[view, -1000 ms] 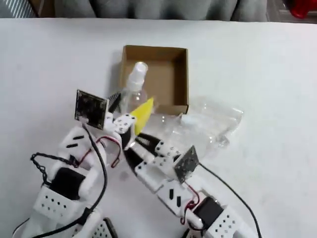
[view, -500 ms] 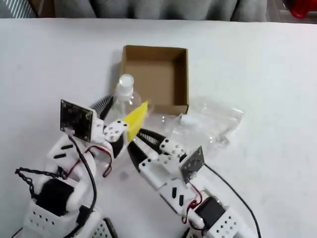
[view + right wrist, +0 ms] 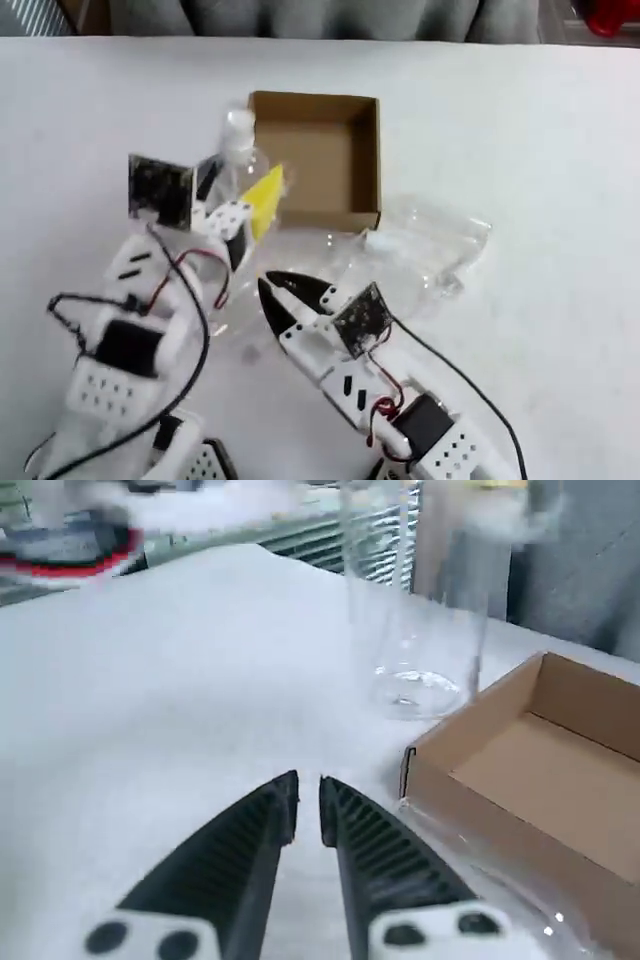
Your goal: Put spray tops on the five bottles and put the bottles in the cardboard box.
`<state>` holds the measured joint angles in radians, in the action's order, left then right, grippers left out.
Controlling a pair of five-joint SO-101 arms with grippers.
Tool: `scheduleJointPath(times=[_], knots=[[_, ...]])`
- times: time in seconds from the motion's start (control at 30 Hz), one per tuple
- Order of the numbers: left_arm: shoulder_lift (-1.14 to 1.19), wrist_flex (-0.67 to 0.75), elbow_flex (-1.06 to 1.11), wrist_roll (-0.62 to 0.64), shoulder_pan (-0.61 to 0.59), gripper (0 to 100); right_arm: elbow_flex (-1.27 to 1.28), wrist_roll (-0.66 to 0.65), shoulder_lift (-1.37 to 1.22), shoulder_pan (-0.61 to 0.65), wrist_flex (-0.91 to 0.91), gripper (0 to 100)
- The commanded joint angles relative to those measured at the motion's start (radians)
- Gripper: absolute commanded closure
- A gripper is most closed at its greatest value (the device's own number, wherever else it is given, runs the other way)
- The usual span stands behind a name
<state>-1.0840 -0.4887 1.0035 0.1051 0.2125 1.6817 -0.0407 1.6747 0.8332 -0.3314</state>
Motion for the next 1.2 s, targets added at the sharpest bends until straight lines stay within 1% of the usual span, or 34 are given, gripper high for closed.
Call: scheduleJointPath(times=[0.0,0.07,0.17,0.43,0.77,0.9,1.07,1.17], knots=[[0.177,0.284,-0.083,0.009,-0.013,95,-0.003,-0.055,0.01,-0.036,-0.031,98.4],[0.26,0.322,-0.124,0.009,-0.012,96,-0.002,-0.057,0.01,-0.053,-0.041,98.4],[0.412,0.324,-0.239,0.009,-0.015,96,-0.002,-0.057,0.01,-0.076,-0.045,98.4],[0.78,0.328,-0.529,0.008,-0.045,95,-0.002,-0.057,0.01,-0.079,-0.045,98.4],[1.125,0.331,-0.738,0.008,-0.104,95,-0.002,-0.057,0.01,-0.079,-0.045,98.4],[1.274,0.42,-0.807,0.008,-0.131,95,-0.002,-0.057,0.01,-0.079,-0.045,98.4],[1.457,0.546,-0.888,0.008,-0.128,96,-0.002,-0.057,0.01,-0.079,-0.045,98.4],[1.541,0.574,-0.965,0.008,-0.134,96,-0.002,-0.057,0.01,-0.079,-0.045,98.4]])
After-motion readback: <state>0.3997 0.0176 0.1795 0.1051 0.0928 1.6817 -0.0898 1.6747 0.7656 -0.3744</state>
